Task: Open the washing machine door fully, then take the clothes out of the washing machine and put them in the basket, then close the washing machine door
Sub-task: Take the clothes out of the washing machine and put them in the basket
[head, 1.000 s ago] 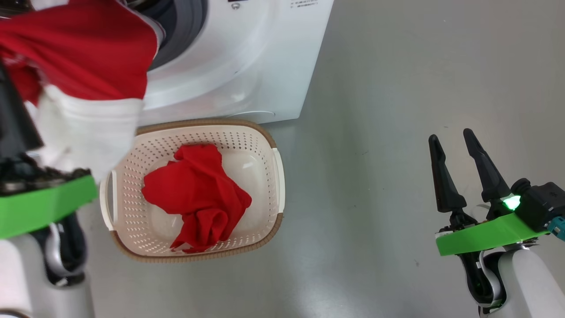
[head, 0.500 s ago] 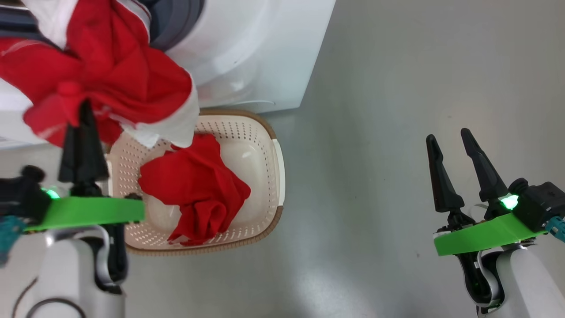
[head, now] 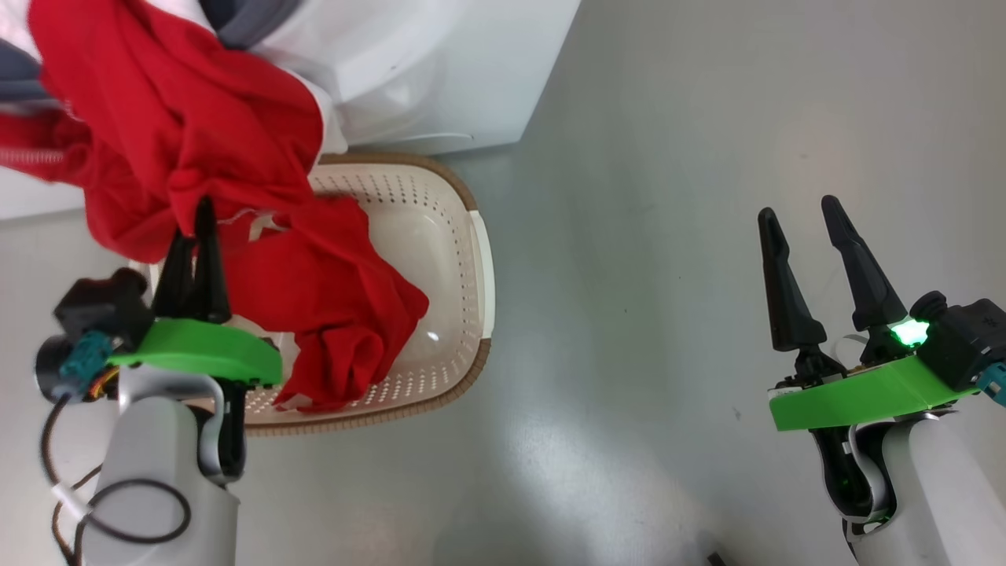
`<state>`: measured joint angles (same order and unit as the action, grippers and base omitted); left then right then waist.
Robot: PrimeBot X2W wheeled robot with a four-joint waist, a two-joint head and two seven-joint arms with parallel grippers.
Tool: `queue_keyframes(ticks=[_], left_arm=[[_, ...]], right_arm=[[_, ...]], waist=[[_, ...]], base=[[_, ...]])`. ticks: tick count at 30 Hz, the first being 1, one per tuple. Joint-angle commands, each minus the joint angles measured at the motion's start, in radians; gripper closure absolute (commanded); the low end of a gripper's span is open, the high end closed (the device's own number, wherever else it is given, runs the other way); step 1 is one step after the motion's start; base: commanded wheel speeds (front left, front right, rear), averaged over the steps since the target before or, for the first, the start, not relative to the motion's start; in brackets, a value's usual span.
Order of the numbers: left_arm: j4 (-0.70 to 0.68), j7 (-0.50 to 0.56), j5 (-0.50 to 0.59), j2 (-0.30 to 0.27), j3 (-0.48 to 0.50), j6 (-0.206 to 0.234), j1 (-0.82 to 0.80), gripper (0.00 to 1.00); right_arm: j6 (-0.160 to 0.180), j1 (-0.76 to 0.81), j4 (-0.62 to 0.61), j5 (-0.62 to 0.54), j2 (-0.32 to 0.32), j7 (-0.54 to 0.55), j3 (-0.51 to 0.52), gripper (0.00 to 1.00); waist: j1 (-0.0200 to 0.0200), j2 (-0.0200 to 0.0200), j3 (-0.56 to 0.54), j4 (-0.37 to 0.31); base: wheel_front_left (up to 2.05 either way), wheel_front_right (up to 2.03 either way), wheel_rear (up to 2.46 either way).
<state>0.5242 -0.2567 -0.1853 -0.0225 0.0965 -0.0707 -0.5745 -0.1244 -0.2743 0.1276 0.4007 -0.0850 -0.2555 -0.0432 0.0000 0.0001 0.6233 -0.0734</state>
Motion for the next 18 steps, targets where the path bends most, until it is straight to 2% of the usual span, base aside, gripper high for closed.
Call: queue_keyframes(ticks=[1,6,11,14,16,17,18], left_arm=[[0.017,-0.005,0.024,-0.028,0.017,0.003,-0.013,0.9],[0.093,-0.005,0.051,-0.028,0.017,0.011,-0.076,0.76],[0.139,-0.005,0.052,-0.028,0.015,0.024,-0.119,0.53],[0.149,-0.005,0.053,-0.028,0.019,0.023,-0.13,0.47],[0.156,-0.005,0.056,-0.028,0.025,0.019,-0.136,0.3],[0.159,-0.005,0.057,-0.028,0.027,0.018,-0.138,0.27],[0.161,-0.005,0.057,-0.028,0.029,0.016,-0.139,0.12]], right_arm=[[-0.006,-0.001,-0.025,-0.005,0.004,-0.006,-0.021,0.0],[-0.006,-0.015,-0.028,-0.005,0.007,-0.006,-0.021,0.0],[-0.006,-0.025,-0.026,-0.005,0.009,-0.006,-0.026,0.0],[-0.006,-0.027,-0.026,-0.006,0.01,-0.006,-0.026,0.0],[-0.006,-0.028,-0.027,-0.006,0.011,-0.006,-0.026,0.0],[-0.006,-0.029,-0.027,-0.006,0.011,-0.006,-0.025,0.0],[-0.006,-0.029,-0.027,-0.006,0.011,-0.006,-0.024,0.0]], waist=[[0.0,-0.0001,0.024,-0.009],[0.0,-0.0001,0.051,-0.012],[0.0,-0.0001,0.063,-0.018],[0.0,-0.0001,0.065,-0.02],[0.0,-0.0001,0.065,-0.021],[0.0,-0.0001,0.065,-0.021],[0.0,-0.0001,0.065,-0.021]], base=[[0.0,0.0,0.0],[0.0,0.0,0.0],[0.0,0.0,0.0],[0.0,0.0,0.0],[0.0,0.0,0.0],[0.0,0.0,0.0],[0.0,0.0,0.0]])
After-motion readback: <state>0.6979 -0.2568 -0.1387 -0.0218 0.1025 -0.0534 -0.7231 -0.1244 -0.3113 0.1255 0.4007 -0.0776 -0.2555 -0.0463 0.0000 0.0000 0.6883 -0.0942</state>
